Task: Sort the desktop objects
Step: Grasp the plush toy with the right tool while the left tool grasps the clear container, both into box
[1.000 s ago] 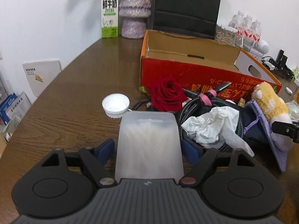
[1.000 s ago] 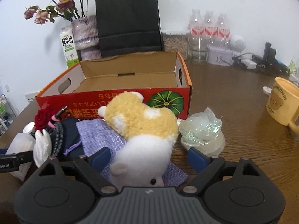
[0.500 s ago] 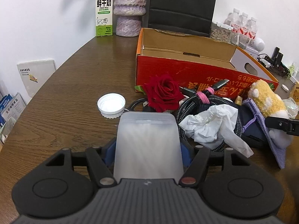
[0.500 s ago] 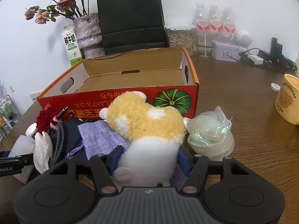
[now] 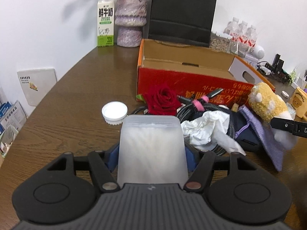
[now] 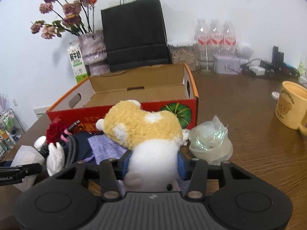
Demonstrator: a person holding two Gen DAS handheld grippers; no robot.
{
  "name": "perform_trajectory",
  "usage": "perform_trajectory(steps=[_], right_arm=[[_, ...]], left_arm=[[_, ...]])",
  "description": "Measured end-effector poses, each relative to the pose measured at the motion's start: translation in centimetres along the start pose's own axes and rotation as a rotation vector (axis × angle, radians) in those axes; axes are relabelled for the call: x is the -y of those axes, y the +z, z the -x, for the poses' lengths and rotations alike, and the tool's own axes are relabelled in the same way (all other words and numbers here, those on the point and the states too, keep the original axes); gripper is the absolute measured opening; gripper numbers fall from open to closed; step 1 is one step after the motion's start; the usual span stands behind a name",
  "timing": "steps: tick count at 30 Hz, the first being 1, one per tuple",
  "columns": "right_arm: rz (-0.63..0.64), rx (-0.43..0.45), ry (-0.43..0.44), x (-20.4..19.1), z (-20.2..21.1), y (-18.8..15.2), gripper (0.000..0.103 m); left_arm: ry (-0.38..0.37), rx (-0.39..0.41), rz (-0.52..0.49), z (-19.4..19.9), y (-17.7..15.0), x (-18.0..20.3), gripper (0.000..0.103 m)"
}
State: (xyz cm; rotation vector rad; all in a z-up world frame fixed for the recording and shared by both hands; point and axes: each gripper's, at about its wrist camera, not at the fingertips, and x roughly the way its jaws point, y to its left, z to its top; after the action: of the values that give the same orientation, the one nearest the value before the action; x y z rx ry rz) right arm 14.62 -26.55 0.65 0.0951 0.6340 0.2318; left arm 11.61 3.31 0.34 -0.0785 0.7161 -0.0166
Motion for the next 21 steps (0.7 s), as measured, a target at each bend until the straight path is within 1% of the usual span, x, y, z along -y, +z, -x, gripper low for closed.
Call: perform_trajectory(steps=[3,6,10,12,14,16,19,21], right_arm=[[0.005,0.031,0.014,-0.3,1.0,0.5,0.046],[0.02,0.072,0.026,-0.7,1.9,1.4,0.046],[0.062,0.136,0.034,-1.3,2.5,4.1,0.046],[0.087,0.169,0.029,-1.5,2.2,6.1,0.046],[0.106,0.185,0.023,-1.6,1.5,8.3,0.046],[0.122,0.18,0.014,-1.8,0.2,10.6,0.046],[0.144,0.143,-0.016,-2.0,-2.7,13.9,0.046],[0.164,0.101,-0.037,-2.1,-5.0,15.6,0.046]], left_arm=[[-0.009,0.029,-0.011,1.1,0.6,0.2,0.067],[-0.015,0.073,-0.032,2.3,1.9,0.8,0.067],[-0.035,0.139,-0.064,3.2,5.5,1.7,0.067],[-0.045,0.162,-0.067,3.0,8.0,2.1,0.067],[-0.055,0.178,-0.069,2.4,10.7,2.6,0.067],[-0.056,0.181,-0.072,1.2,13.3,3.4,0.067],[-0.055,0.146,-0.075,-1.6,17.0,4.5,0.067],[-0.034,0.111,-0.083,-4.0,18.9,5.2,0.067]])
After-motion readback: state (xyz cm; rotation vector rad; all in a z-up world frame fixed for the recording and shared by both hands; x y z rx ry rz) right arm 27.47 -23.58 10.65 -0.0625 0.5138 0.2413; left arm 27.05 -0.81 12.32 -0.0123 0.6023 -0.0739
